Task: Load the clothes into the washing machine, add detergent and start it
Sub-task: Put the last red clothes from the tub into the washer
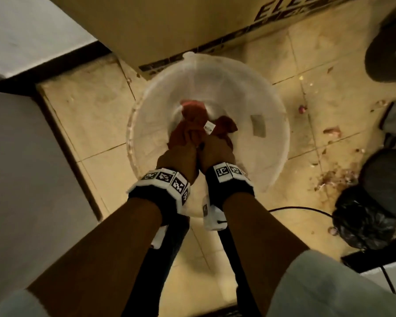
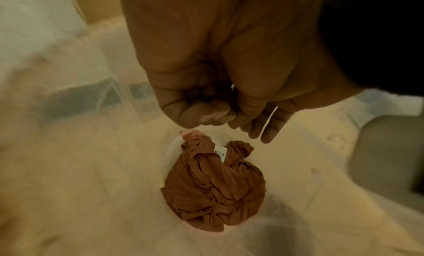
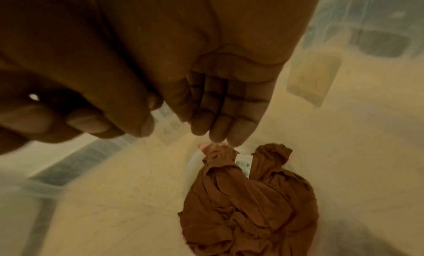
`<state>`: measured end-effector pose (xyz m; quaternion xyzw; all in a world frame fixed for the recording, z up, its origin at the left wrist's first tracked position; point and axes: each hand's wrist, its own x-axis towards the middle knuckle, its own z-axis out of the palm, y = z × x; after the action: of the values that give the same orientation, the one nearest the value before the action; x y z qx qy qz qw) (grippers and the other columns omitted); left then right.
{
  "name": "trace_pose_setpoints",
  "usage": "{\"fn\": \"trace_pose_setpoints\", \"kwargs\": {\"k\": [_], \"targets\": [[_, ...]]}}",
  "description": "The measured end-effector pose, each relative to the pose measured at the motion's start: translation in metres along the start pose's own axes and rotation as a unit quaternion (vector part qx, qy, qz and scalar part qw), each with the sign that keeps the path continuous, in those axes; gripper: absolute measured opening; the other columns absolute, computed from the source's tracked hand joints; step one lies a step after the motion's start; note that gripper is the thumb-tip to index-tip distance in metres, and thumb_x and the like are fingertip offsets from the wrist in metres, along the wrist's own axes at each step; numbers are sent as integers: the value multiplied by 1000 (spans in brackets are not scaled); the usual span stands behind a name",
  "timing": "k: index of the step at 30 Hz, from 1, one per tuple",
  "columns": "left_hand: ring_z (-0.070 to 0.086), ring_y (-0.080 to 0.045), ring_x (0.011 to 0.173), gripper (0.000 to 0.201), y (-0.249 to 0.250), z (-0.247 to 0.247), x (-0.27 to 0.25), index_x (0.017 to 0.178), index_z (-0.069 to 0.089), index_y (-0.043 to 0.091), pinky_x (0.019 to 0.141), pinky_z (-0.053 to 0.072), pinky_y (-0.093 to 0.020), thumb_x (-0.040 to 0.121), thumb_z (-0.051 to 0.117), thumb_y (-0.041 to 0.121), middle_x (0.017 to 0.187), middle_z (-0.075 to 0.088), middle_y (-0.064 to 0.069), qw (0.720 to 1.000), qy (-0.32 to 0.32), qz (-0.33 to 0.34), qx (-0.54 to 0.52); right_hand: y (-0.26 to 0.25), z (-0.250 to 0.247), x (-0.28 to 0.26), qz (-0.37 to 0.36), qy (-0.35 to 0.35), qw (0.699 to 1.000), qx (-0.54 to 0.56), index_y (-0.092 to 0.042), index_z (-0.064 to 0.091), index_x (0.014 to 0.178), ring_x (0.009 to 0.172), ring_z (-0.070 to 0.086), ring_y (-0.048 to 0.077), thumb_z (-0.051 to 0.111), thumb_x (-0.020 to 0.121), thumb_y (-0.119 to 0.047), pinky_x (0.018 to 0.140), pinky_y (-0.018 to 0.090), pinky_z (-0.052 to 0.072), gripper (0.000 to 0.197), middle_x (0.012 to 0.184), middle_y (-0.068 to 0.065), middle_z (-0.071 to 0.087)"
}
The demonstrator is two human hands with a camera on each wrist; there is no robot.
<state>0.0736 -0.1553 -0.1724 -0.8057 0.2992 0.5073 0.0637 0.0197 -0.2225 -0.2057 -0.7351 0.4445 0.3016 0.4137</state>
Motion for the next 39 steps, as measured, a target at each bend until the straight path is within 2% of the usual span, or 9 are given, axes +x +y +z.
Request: {"fn": "trace_pose_setpoints", "kwargs": {"k": [7, 11, 14, 19, 24, 27, 30, 33, 39], "targets": [[54, -30, 118, 32, -12, 35, 84, 130, 49, 17, 92, 43, -36, 99, 46, 25, 134, 54, -10, 999, -9, -36, -4, 49, 49, 110, 44, -81, 996, -11, -24, 50, 130, 108, 58, 32, 47, 88, -49, 94, 40, 50, 49, 125, 8, 59], [49, -33, 125, 42, -15, 32, 96, 139, 44, 18, 100, 41, -39, 98, 46, 29, 141, 48, -11, 998, 17, -60, -30, 55, 61, 138, 76, -156, 984, 42, -11, 37, 142, 116, 53, 34, 49, 98, -23, 66, 8, 48, 47, 120, 9, 51], [51, -37, 120, 52, -20, 22, 90, 142, 38, 18, 96, 43, -40, 94, 53, 31, 143, 45, -12, 994, 13, -74, -80, 46, 64, 130, 78, -120, 989, 31, -15, 54, 122, 97, 62, 32, 51, 93, -38, 88, 39, 54, 38, 110, 13, 61], [44, -38, 126, 99, -37, 24, 60, 152, 12, 25, 101, 42, -49, 76, 76, 29, 148, 33, -11, 991, -29, -87, -101, 16, 30, 74, 24, -104, 982, 159, -11, 59, 61, 62, 55, 21, 55, 91, -21, 56, 12, 41, 32, 63, 5, 57], [42, -30, 133, 89, -37, 27, 20, 144, 34, 9, 106, 38, -32, 70, 79, 31, 146, 42, -13, 958, -8, -1, -287, -4, -4, -8, -37, -152, 933, 324, -20, 59, 46, 64, 53, 24, 53, 62, -16, 70, 37, 46, 17, 58, 4, 54], [61, -30, 105, 60, -26, 27, -6, 122, 59, 10, 77, 35, -19, 76, 57, 49, 117, 64, -13, 962, 29, 22, -269, -6, -35, -45, -98, -158, 922, 339, -22, 66, 55, 61, 56, 14, 51, 61, -11, 67, 28, 47, 19, 54, -5, 58], [62, -26, 93, 16, -22, 32, -25, 103, 62, 19, 75, 40, -25, 88, 62, 26, 103, 66, -6, 966, 77, 30, -246, 10, -55, -54, -117, -42, 963, 240, -28, 74, 73, 74, 69, 15, 47, 65, -15, 77, 39, 58, 31, 71, -7, 72], [56, -22, 77, 28, -30, 30, -50, 80, 52, 27, 65, 34, -19, 82, 62, 1, 92, 47, 6, 950, 114, 106, -271, 23, -70, -48, -93, 69, 981, 158, -24, 67, 97, 88, 67, 26, 41, 64, -31, 84, 48, 53, 42, 94, 6, 72], [64, -29, 87, 18, -36, 9, -105, 93, 63, 21, 73, 56, -46, 76, 59, 16, 97, 64, -2, 936, 52, 294, -185, 35, -30, -14, -195, -155, 946, -207, -33, -6, 151, 146, 8, 38, 70, 76, -36, 114, 55, 24, 107, 161, 10, -2]]}}
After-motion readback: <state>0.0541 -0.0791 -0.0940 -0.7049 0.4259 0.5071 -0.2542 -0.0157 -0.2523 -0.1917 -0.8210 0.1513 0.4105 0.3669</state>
